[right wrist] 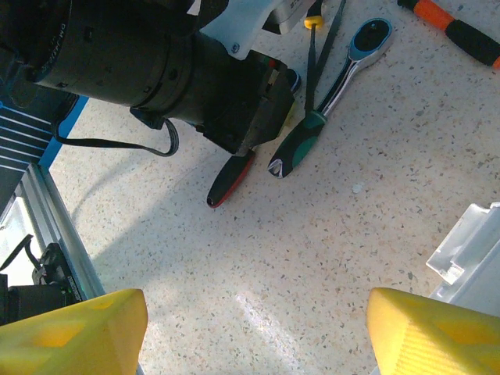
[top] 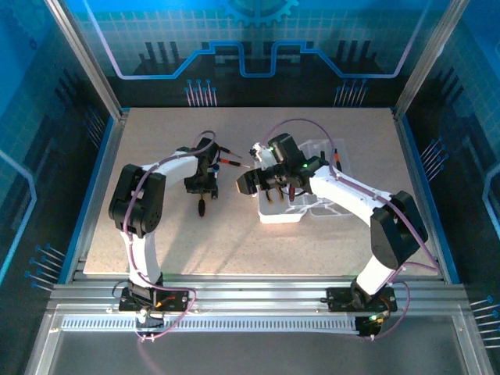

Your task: Pack the tool kit

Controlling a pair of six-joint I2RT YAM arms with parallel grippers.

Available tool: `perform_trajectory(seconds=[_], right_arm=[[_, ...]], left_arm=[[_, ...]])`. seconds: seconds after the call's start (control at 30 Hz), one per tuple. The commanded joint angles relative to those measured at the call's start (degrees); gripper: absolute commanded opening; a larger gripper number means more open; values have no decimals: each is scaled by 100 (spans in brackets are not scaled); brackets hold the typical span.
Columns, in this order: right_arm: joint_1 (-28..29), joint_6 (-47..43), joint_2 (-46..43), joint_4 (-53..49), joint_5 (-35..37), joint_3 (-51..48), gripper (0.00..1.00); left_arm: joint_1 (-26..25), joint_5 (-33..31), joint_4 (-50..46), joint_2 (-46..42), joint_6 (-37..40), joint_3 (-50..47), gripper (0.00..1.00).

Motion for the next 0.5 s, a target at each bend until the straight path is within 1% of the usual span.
perform_trajectory(seconds=[0.0, 0.1, 0.17, 0.33, 0.47], right_arm=[[1, -126, -108, -221, 70, 169, 75], [-6, -160, -122, -269, 76, 180, 75], [-6, -189, -137, -311, 74, 190, 75], [17, -347, -99, -515, 6, 285, 76], [143, -423, -19, -619, 19, 365, 84]], left_arm=[[100, -21, -155, 242, 36, 12, 9], [100, 81, -159, 154, 29, -18, 2], [109, 162, -170, 22, 39, -33, 0], [109, 443, -404, -589, 74, 63, 0], [102, 852, -547, -1311, 65, 212, 0]])
